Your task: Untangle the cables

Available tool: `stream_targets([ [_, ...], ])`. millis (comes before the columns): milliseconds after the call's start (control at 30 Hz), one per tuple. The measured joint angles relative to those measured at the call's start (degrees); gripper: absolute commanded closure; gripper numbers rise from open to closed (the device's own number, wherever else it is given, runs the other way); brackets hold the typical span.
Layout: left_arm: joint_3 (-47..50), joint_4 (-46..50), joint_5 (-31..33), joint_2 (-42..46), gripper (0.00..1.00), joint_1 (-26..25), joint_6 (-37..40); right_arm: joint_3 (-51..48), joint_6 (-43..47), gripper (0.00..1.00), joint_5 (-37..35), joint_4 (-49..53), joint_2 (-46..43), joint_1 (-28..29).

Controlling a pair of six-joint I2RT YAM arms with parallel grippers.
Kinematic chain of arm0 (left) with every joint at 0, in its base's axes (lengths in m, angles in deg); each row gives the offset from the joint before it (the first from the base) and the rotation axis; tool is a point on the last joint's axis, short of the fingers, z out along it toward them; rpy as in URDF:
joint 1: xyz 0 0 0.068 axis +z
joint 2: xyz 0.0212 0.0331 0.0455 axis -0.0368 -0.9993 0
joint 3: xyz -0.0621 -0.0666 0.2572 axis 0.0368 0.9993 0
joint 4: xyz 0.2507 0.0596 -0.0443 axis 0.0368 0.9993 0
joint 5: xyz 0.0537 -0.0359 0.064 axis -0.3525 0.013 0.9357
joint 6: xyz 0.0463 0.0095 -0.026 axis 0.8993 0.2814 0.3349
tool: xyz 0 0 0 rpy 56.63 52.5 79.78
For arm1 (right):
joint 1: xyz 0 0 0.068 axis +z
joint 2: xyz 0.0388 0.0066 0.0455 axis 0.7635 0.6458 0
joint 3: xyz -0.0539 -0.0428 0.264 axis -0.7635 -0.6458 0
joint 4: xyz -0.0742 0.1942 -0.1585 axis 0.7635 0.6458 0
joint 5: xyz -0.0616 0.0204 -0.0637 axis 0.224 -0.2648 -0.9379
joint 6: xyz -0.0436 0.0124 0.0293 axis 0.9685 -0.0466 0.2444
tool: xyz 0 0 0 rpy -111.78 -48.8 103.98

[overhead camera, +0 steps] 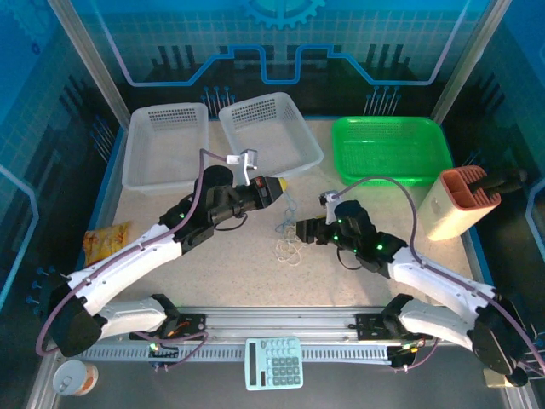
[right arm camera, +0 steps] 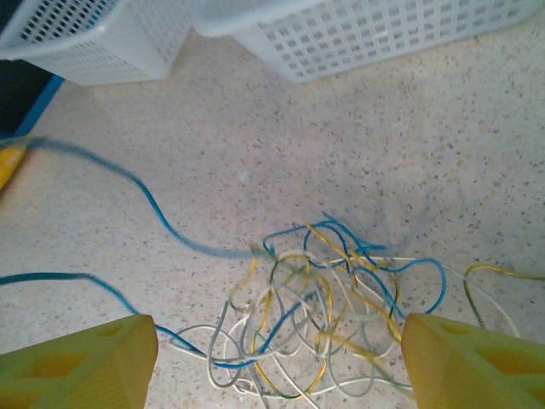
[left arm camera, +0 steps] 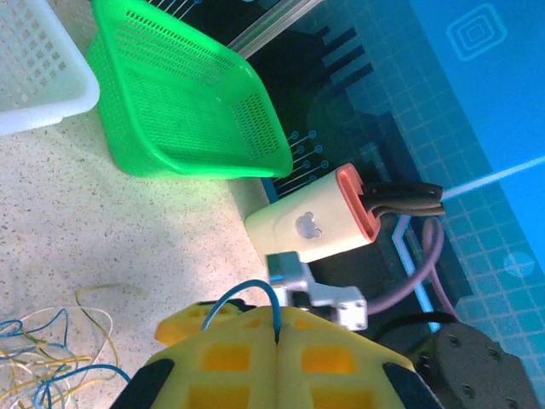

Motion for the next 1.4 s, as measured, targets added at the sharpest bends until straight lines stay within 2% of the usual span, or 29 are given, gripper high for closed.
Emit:
stream_targets([
  [167,0.0,-0.4,0.1,0.0,1.0,0.0,-0.2,2.6,1.2,0.45,1.5,3.7,-4.2,0.0],
  [400,0.7,-1.6,0.2,0.0,1.0,0.0,-0.6,5.4,3.4,0.59,5.9,3.1,-2.4,0.0],
  [767,1.5,-3.4,1.2,0.2,1.0,0.0,-2.2,4.5,1.1,0.57,6.4,-4.5,7.1,2.4],
  [1000,2.5,-4.3,2.1,0.5,1.0,0.0,-4.0,4.5,-0.7,0.57,4.0,-10.2,11.6,3.1],
  [1067,2.8,-4.7,2.3,0.8,1.0,0.0,-4.5,4.5,-1.1,0.64,3.2,-11.5,13.1,3.1],
  [1267,3.7,-5.4,3.0,1.7,1.0,0.0,-5.1,5.1,-1.7,0.98,1.3,-12.7,16.7,3.1],
  [1400,4.8,-6.0,3.8,2.2,1.0,0.0,-5.2,6.8,-0.8,1.0,0.9,-12.2,16.5,3.1],
])
